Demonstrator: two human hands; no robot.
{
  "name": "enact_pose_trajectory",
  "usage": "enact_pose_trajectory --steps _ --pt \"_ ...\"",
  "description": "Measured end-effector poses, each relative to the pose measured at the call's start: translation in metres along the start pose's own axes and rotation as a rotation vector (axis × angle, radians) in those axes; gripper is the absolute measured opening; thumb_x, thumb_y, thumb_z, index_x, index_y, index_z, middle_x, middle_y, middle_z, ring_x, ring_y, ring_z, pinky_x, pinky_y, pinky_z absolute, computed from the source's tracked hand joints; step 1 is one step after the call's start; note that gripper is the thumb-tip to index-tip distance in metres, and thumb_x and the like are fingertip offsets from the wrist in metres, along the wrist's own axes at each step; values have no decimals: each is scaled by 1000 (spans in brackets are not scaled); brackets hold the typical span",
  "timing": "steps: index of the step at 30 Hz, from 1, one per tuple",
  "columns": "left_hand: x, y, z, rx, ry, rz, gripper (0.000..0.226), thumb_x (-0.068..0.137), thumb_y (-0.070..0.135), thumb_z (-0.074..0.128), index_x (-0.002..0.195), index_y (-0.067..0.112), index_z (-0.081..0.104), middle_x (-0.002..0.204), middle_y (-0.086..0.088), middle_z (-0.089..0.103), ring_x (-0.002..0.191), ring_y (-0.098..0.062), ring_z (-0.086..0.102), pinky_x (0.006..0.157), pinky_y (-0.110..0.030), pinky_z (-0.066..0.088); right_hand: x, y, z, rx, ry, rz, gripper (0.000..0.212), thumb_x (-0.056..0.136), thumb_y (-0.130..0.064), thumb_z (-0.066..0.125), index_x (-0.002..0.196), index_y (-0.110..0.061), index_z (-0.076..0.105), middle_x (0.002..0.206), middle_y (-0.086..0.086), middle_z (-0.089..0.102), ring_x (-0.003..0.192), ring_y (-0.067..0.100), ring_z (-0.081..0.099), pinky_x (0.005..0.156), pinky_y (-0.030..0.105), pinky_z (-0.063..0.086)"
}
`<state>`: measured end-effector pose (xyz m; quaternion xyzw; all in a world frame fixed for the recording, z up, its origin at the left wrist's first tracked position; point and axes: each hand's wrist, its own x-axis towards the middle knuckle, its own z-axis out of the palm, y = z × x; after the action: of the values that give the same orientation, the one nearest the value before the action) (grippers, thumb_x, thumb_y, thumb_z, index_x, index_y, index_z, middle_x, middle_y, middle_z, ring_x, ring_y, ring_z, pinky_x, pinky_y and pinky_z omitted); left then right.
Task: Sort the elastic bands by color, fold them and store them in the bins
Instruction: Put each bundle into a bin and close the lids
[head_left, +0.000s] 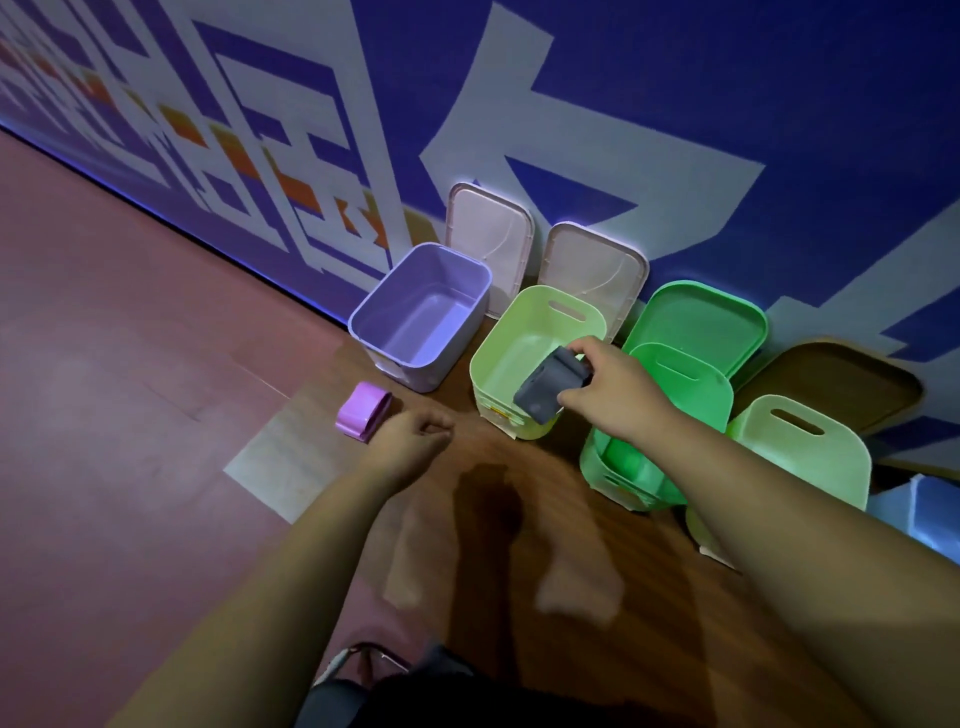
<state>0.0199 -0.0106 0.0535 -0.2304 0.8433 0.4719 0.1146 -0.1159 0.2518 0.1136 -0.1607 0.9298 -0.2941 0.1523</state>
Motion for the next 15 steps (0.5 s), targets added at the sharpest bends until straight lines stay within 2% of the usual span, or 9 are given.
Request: enact_pose_trajectory --steps 4,8,11,15 --pt "34 -36 -36 244 121 -4 12 97 12 62 96 17 74 108 1 65 100 -25 63 77 -27 42 43 -3 14 -62 30 53 55 79 -19 75 132 -23 61 120 5 64 102 29 62 77 34 45" --pt "63 -55 -62 281 199 -11 20 98 6 60 111 12 72 116 -1 61 100 -24 59 80 -27 40 82 -6 38 -176 -41 109 53 79 -17 75 130 -19 61 122 13 63 107 36 61 82 39 50" --pt "89 -74 -71 388 137 61 21 96 9 63 114 8 73 124 -11 66 111 -34 63 85 -32 46 106 -4 60 -226 -143 149 49 82 -18 75 129 -17 61 122 16 65 106 37 61 78 37 46" --pt "116 -95 -76 529 33 131 28 95 16 69 122 13 72 132 -10 66 114 -40 61 93 -42 50 129 0 84 -276 -296 224 49 87 -23 76 133 -12 61 123 17 67 105 35 61 75 34 41"
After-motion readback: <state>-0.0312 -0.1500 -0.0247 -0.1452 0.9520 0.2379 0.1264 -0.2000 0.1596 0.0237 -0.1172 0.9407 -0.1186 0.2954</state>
